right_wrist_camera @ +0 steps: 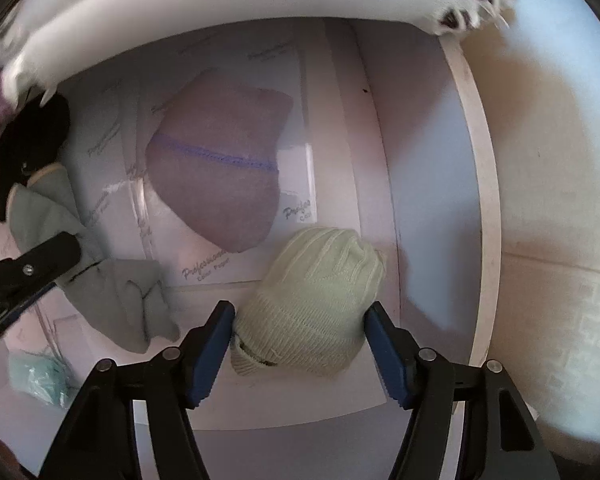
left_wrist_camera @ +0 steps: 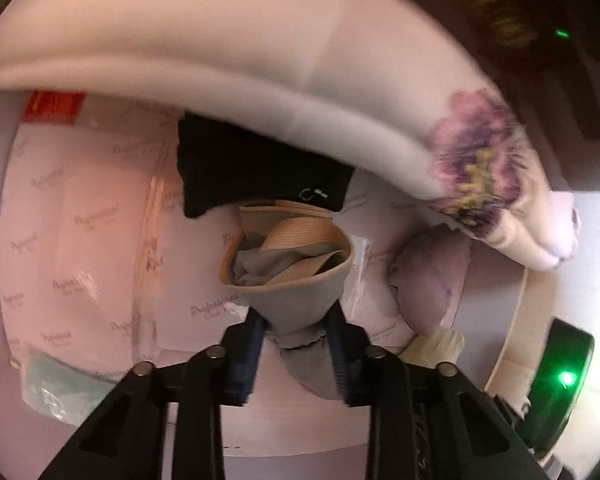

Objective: Organize soft objects
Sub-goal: 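Grasp the grey tan-cuffed garment with the left tool while the right tool holds the hat, then carry the grey garment up into the gold tray with the left tool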

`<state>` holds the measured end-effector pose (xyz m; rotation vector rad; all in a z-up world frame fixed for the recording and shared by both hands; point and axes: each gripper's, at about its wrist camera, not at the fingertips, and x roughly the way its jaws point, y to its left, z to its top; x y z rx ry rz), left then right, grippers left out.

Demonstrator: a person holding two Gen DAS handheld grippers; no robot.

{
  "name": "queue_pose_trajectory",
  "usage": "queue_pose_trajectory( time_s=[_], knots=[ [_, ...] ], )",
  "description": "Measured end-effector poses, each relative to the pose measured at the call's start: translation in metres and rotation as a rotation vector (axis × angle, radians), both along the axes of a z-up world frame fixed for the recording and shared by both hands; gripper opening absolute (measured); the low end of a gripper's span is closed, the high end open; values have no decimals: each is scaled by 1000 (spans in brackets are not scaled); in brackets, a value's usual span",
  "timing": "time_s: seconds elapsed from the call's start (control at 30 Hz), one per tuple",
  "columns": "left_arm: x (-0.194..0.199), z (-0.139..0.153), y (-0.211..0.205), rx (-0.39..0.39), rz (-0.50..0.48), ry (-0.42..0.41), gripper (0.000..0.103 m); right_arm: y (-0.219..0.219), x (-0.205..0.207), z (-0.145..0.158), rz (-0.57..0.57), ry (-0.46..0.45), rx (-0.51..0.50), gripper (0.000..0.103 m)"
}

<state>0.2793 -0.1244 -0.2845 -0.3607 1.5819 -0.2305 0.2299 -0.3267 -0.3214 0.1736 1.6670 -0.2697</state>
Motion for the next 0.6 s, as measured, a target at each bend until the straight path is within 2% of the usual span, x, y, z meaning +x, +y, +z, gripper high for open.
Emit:
queue_pose_trajectory(
  time_s=[0.07, 0.23, 0.6],
  knots=[
    [-3, 8, 5, -31, -21, -33, 25, 4, -1, -3, 7, 1, -8, 67],
    [-17, 32, 22, -29, -71, -117, 25, 4, -5, -14, -21, 2, -14, 67],
    [-45, 74, 65, -5, -72, -203, 24, 8, 2, -12, 5, 8, -26, 68]
  ],
)
